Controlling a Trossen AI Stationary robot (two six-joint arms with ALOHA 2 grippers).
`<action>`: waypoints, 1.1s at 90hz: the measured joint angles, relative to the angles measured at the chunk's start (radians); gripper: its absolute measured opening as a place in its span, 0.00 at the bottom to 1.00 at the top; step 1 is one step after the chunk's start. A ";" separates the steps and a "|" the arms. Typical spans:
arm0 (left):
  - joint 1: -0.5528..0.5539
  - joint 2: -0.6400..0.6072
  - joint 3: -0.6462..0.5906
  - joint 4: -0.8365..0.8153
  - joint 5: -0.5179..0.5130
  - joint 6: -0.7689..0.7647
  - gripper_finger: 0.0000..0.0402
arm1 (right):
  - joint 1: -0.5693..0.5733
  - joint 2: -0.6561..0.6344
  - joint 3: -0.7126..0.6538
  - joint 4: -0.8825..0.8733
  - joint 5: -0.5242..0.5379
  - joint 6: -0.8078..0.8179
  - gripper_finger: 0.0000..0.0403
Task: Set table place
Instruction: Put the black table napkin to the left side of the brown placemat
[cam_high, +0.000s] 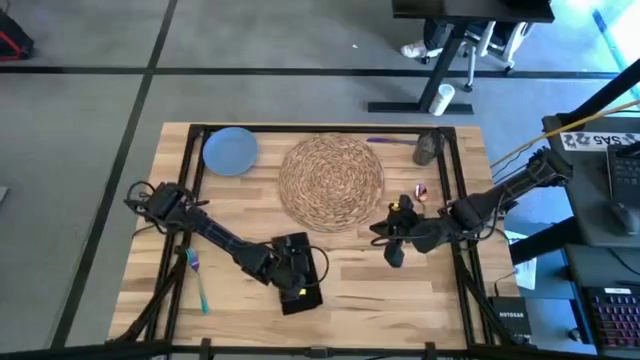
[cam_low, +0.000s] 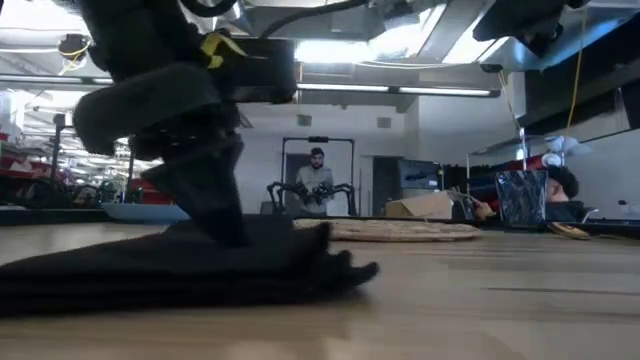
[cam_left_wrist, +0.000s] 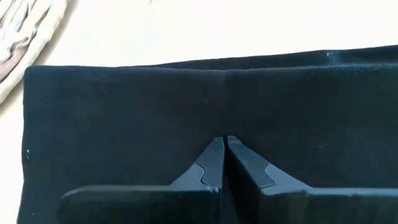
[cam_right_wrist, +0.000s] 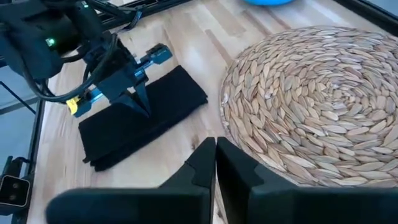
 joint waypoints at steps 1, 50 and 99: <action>0.000 -0.004 0.000 -0.010 0.001 0.001 0.00 | 0.000 0.000 0.000 0.000 0.000 0.000 0.00; -0.063 -0.151 -0.173 -0.132 -0.018 -0.148 0.00 | 0.001 0.000 0.001 0.001 -0.009 0.005 0.00; -0.109 -0.441 -0.463 -0.133 -0.014 -0.359 0.00 | 0.001 0.000 0.001 0.001 -0.009 0.007 0.00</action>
